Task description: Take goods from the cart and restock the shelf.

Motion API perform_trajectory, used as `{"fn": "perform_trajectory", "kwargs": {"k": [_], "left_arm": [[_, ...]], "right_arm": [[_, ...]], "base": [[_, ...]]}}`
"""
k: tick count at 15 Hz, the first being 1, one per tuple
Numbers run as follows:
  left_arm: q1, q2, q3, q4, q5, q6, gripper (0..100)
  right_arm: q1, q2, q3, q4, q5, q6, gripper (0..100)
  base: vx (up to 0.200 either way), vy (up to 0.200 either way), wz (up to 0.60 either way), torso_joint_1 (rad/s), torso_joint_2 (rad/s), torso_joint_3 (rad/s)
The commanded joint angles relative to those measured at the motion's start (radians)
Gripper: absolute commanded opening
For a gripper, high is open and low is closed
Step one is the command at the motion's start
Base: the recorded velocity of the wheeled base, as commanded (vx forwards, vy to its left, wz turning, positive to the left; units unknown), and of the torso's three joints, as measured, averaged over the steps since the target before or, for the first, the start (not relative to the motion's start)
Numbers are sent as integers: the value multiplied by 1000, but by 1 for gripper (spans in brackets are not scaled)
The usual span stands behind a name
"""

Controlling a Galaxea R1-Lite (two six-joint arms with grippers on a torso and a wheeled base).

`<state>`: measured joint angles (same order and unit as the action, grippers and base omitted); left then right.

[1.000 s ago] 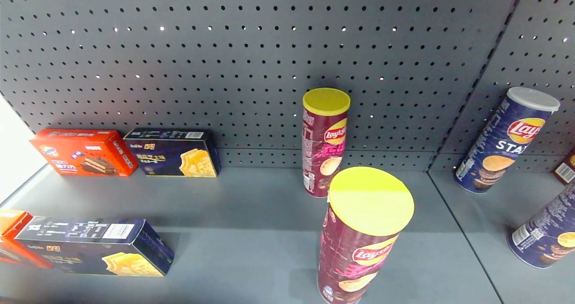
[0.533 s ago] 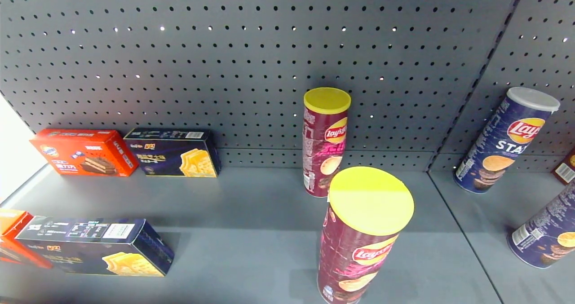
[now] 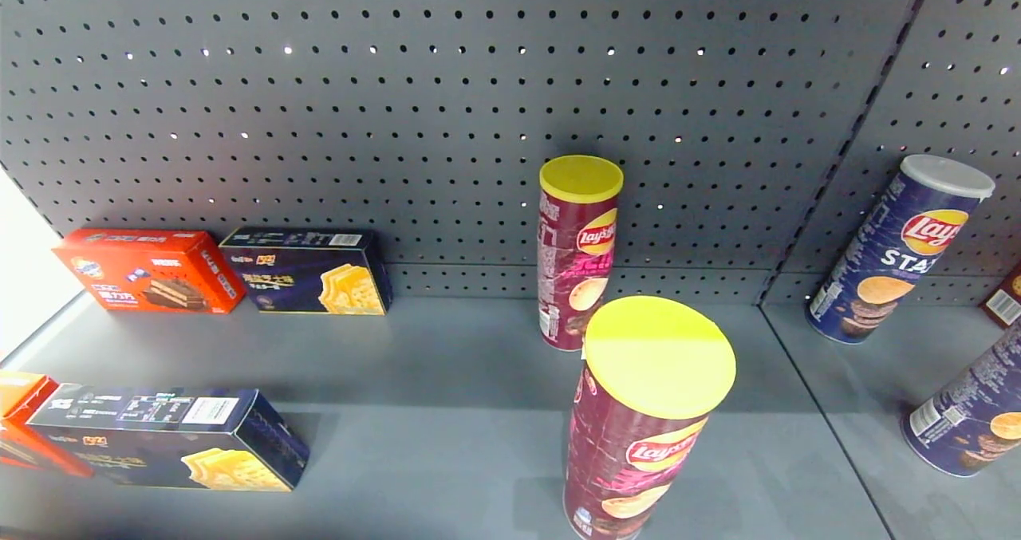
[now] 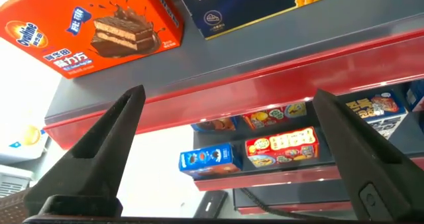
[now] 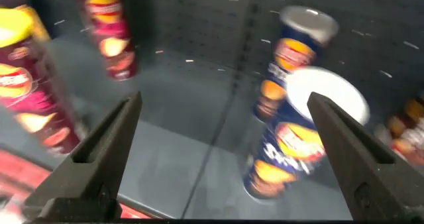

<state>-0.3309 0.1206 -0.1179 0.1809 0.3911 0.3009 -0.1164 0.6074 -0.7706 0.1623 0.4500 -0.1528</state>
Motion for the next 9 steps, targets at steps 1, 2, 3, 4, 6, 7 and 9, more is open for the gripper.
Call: {"fn": "perform_trajectory", "kwargs": {"k": [1,2,3,4,6,7,9], "left_arm": [[1,5,0,0,0,0,100],[0,5,0,0,0,0,100],[1,5,0,0,0,0,100],[1,5,0,0,0,0,100],[1,5,0,0,0,0,100],[1,5,0,0,0,0,100],[1,5,0,0,0,0,100]], "right_arm": [[53,61,-24,0,3,-2,100],[84,72,-30,0,-2,-2,100],[96,84,-39,-1,-2,-2,100],[104,101,-55,-1,1,-2,100],[123,130,-82,-1,1,-2,100],[135,155,-93,-1,1,-2,100],[159,184,-95,-12,-1,-1,100]], "base": [[0,0,0,0,0,0],[0,0,0,0,0,0],[0,0,0,0,0,0],[0,0,0,0,0,0],[0,0,0,0,0,0],[0,0,0,0,0,0],[0,0,0,0,0,0]]}}
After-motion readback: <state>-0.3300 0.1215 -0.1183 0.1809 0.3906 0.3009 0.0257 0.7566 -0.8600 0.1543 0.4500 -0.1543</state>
